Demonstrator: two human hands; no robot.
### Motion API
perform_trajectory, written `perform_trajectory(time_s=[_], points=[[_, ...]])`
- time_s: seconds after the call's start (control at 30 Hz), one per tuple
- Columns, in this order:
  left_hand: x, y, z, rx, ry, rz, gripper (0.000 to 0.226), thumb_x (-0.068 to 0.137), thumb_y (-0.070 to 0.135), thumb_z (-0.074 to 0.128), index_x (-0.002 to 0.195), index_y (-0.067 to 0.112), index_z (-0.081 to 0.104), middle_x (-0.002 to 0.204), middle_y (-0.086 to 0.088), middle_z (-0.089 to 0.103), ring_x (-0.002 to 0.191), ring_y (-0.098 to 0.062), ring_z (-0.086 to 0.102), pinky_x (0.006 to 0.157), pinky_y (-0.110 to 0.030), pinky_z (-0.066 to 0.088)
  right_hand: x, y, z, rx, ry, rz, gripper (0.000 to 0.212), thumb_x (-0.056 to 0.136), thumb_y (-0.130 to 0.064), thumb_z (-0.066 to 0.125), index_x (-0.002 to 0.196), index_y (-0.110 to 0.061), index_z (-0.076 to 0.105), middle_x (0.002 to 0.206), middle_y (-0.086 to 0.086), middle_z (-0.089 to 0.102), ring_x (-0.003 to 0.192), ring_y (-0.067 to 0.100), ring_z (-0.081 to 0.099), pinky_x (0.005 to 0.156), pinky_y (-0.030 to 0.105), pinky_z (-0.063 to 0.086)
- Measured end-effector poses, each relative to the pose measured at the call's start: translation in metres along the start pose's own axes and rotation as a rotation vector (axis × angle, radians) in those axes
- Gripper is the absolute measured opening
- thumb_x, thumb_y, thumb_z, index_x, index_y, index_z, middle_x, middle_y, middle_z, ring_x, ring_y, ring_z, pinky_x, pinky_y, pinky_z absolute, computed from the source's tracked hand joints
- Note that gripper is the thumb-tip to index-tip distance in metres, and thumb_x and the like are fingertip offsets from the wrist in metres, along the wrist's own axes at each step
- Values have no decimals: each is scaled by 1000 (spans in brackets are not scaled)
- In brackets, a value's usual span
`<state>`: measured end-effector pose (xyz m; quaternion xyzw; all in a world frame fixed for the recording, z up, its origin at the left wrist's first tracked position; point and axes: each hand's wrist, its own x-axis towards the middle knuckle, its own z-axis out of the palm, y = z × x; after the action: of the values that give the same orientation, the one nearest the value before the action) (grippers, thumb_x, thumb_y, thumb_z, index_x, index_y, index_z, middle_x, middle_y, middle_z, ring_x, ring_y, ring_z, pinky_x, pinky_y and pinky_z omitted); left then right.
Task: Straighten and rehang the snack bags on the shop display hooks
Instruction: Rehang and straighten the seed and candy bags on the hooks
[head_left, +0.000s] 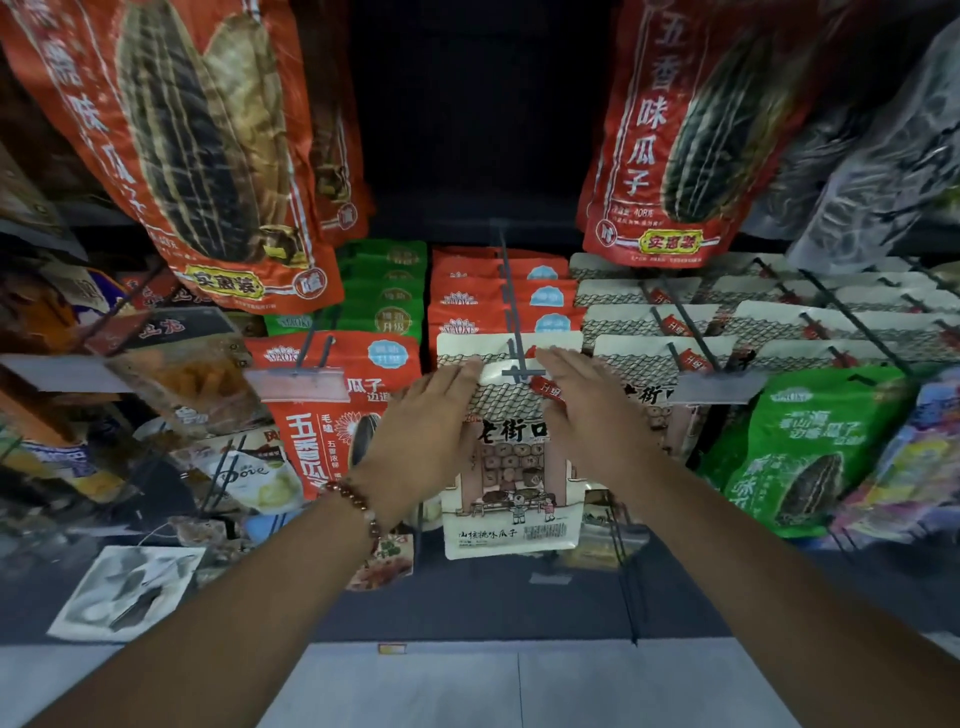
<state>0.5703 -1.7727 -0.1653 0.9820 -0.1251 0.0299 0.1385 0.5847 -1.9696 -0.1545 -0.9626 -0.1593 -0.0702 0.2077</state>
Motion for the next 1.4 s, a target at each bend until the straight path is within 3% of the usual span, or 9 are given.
perform_trajectory(time_s=[0.1,0.17,0.33,0.5,0.8,0.93,1.03,1.23,1.4], points=[[7,5,1,-85,60,-43,57,100,36,49,151,27,25,142,0,46,121,-24,52,98,-40,44,9,10,5,128,65,10,45,96,-22,55,141,-24,48,135,-2,54,124,21,45,104,37,39],[13,7,4,-131,66,-85,53,100,36,50,149,30,31,138,1,49,117,-23,55,92,-37,47,14,15,10,159,82,20,40,96,-26,56,136,-23,54,128,-2,58,118,20,47,99,36,40],[16,8,14,-436,79,-207,51,98,31,58,146,24,43,148,3,46,134,-16,45,108,-31,37,17,17,22,300,97,65,31,96,-24,59,126,-18,61,113,-1,62,99,15,53,77,28,41],[15,12,19,-442,99,-252,47,98,32,57,142,17,47,143,1,52,125,-12,50,97,-21,37,16,21,24,340,71,62,24,98,-25,55,120,-17,59,100,-9,55,76,5,51,60,16,35],[-13,9,18,-516,97,-205,14,95,32,62,109,33,57,84,14,64,60,-1,56,54,-27,41,-11,19,15,505,82,51,14,91,-19,66,96,-27,56,89,-15,57,71,3,54,58,20,39],[-27,6,19,-490,71,-211,18,92,33,66,91,36,49,74,11,62,57,-3,56,52,-32,45,-27,13,15,505,64,40,23,88,-20,69,81,-35,53,93,-11,64,78,5,59,65,26,47],[-32,2,13,-470,70,-215,29,88,35,72,79,34,44,66,8,59,53,-5,56,47,-25,36,-35,9,12,530,83,69,27,85,-18,72,76,-35,53,82,-20,60,74,2,56,59,14,39],[-25,2,-1,-482,-8,-21,21,86,43,70,90,28,57,88,8,62,75,-8,59,66,-34,48,-50,12,-2,548,143,177,23,85,-19,73,78,-34,58,86,-18,59,77,8,58,68,35,50],[-11,24,10,-451,-127,110,13,89,44,67,93,33,62,69,7,66,55,-6,58,52,-29,44,-74,31,-15,481,181,234,16,85,-18,74,78,-26,61,88,-19,58,80,6,59,67,35,51]])
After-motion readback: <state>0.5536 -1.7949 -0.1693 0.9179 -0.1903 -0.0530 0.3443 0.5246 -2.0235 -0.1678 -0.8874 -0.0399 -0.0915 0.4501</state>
